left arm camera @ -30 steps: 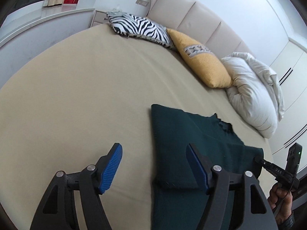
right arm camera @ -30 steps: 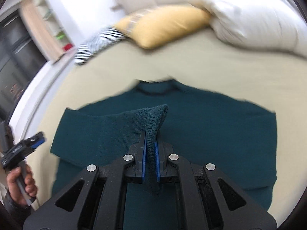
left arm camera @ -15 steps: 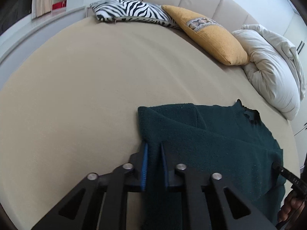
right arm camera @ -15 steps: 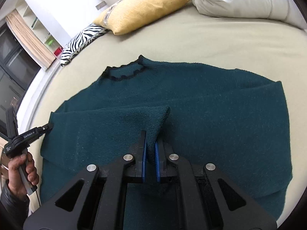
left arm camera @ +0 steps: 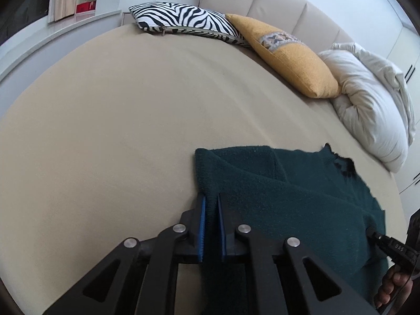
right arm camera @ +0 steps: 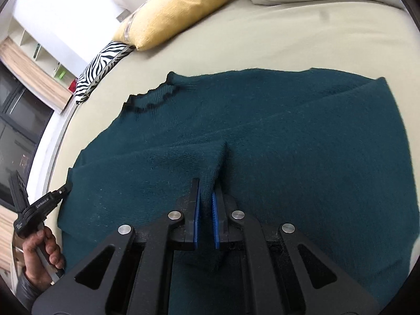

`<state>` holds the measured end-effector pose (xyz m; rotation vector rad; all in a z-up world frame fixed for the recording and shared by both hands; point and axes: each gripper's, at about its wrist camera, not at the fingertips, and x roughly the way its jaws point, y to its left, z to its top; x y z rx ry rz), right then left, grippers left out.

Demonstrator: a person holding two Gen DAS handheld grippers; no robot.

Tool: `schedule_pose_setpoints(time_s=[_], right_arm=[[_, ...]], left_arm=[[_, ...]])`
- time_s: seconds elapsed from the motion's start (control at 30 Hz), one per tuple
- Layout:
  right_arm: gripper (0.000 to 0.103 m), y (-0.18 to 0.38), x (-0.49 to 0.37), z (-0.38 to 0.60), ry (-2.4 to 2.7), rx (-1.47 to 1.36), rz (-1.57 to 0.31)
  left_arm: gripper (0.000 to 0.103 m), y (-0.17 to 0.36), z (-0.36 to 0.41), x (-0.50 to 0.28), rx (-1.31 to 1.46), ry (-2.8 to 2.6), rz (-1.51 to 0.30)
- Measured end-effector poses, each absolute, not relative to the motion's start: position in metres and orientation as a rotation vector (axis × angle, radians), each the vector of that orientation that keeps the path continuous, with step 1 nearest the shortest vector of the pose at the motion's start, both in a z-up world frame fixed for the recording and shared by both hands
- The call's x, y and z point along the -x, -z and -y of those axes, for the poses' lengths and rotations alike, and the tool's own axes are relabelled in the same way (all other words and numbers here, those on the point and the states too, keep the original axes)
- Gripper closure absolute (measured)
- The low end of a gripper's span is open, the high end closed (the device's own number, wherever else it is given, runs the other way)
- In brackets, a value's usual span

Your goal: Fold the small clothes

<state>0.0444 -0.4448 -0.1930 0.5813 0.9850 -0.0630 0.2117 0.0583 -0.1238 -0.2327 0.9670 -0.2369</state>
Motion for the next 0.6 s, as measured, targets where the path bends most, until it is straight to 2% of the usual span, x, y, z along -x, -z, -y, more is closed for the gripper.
schedule_pose_setpoints(time_s=[0.27,0.47,0.6], right_arm=[[0.092,0.161,-0.026,0.435,0.111,-0.551,-0.949],[0.093,0.188,-0.024,0.428,0.099,-0.521,-0.977],[0.090,0.186,-0.014,0.445,0.135,-0.580,-0.994]], left_arm=[[0.083,0.081,-0.061,-0.170,0.218,0.254,-0.844],[0.082,0.129,-0.033,-0.172,0.074,0.297,-0.978],[0.088,0.128,-0.038,-0.173,0.079,0.299,-0.971]])
